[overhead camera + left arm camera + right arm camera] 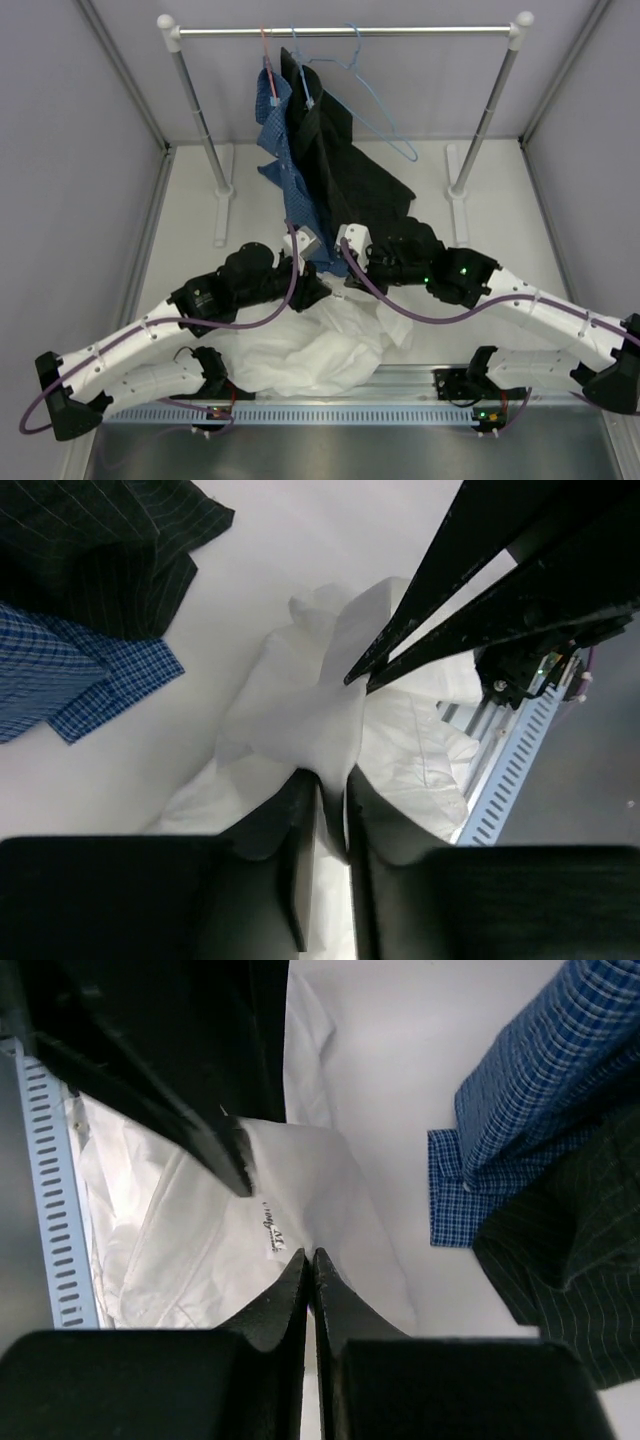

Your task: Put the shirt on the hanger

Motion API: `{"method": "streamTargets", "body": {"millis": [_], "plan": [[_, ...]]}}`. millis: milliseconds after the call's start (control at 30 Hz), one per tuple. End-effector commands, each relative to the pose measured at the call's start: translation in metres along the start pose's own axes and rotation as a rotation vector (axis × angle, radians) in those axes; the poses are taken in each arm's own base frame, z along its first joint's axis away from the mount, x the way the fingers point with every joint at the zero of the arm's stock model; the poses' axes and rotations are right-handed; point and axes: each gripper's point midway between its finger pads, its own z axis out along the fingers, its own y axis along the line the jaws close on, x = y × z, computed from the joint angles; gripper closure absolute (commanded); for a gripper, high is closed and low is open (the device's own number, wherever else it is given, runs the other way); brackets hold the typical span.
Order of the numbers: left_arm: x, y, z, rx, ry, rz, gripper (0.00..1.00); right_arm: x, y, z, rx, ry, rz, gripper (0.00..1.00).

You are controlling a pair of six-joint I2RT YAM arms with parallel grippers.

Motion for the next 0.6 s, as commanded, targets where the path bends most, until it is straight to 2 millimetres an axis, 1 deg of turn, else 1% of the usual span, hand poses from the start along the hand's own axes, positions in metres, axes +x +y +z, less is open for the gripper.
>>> {"method": "streamTargets", "body": {"millis": [0,33,67,100,133,167,200,233,267,300,333,367,400,433,467,500,533,567], "plan": [[-0.047,-0.005,-0.015,-0.022,-0.154,-0.033,0.66,-0.02,-0.019,-0.02,0.126,-0.063,0.042,1.0],[-0.05,0.001,-0.016,-0.061,-0.17,-0.045,0.57,-0.027,-0.03,-0.028,0.2,-0.082,0.057,1.0],[-0.051,0.004,-0.016,-0.077,-0.177,-0.069,0.39,-0.033,-0.035,-0.036,0.238,-0.108,0.07,1.0],[-0.052,0.01,-0.016,-0.113,-0.187,-0.087,0.29,-0.036,-0.045,-0.042,0.306,-0.118,0.109,1.0],[-0.052,0.009,-0.014,-0.112,-0.181,-0.092,0.25,-0.043,-0.049,-0.048,0.332,-0.133,0.122,1.0],[-0.05,0.01,-0.008,-0.117,-0.163,-0.105,0.23,-0.043,-0.053,-0.051,0.362,-0.13,0.135,1.0],[-0.045,0.012,-0.001,-0.137,-0.143,-0.116,0.03,-0.04,-0.06,-0.054,0.412,-0.114,0.164,1.0],[-0.045,0.018,0.0,-0.186,-0.15,-0.122,0.02,-0.04,-0.066,-0.052,0.438,-0.095,0.179,1.0],[-0.043,0.019,0.005,-0.216,-0.148,-0.132,0.02,-0.038,-0.07,-0.052,0.469,-0.08,0.201,1.0],[-0.038,0.005,0.007,-0.209,-0.143,-0.113,0.02,-0.036,-0.08,-0.056,0.535,-0.067,0.245,1.0],[-0.041,0.017,0.005,-0.317,-0.181,-0.102,0.02,-0.029,-0.086,-0.052,0.567,-0.034,0.265,1.0],[-0.04,0.014,0.008,-0.359,-0.183,-0.095,0.02,-0.027,-0.089,-0.051,0.596,-0.028,0.301,1.0],[-0.035,-0.003,0.008,-0.357,-0.178,-0.064,0.02,-0.025,-0.094,-0.052,0.632,-0.018,0.316,1.0],[-0.041,0.006,0.003,-0.464,-0.227,-0.062,0.02,-0.023,-0.097,-0.048,0.642,0.001,0.326,1.0],[-0.029,-0.003,0.008,-0.493,-0.198,-0.019,0.02,-0.023,-0.097,-0.047,0.65,0.001,0.348,1.0],[-0.037,-0.008,0.004,-0.525,-0.225,-0.021,0.02,-0.023,-0.098,-0.045,0.65,0.004,0.355,1.0],[-0.034,-0.01,0.008,-0.572,-0.228,-0.016,0.02,-0.024,-0.099,-0.043,0.653,0.009,0.361,1.0],[-0.037,-0.002,0.0,-0.653,-0.253,0.011,0.02,-0.024,-0.099,-0.041,0.653,0.007,0.37,1.0]]}}
